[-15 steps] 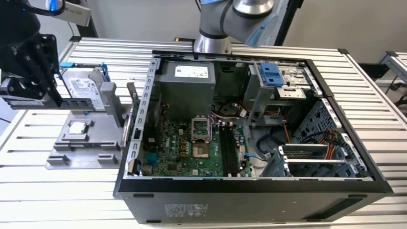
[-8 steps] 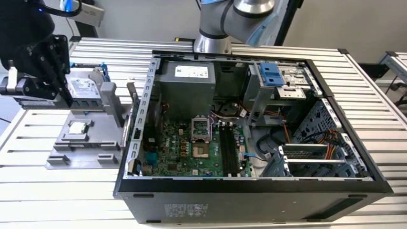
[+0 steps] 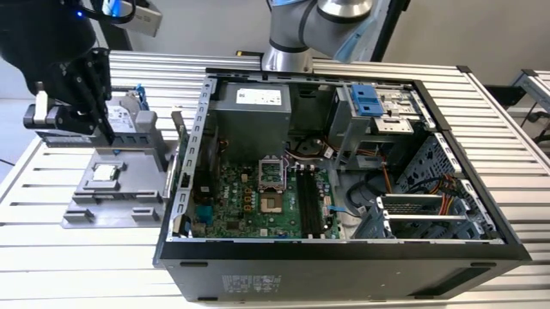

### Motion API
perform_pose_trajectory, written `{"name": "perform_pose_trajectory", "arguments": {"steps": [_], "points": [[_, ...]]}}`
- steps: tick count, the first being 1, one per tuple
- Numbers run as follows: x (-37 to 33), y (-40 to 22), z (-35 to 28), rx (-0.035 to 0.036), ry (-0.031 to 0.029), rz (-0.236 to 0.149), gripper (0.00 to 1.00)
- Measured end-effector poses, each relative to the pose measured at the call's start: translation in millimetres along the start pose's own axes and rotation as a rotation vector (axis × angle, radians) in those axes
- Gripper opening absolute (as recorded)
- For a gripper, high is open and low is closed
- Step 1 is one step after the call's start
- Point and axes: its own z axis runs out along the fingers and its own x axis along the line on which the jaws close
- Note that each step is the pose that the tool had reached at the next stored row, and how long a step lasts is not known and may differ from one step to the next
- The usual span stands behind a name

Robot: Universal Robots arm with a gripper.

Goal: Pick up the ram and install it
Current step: 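Pick up the ram and move it above insertion slot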

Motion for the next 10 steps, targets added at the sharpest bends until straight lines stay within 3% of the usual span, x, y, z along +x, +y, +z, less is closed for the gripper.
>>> {"name": "perform_pose_trajectory", "arguments": {"steps": [10], "points": [[-0.3, -25.9, 0.0, -0.0001, -0.0001, 0.0, 0.0]]}}
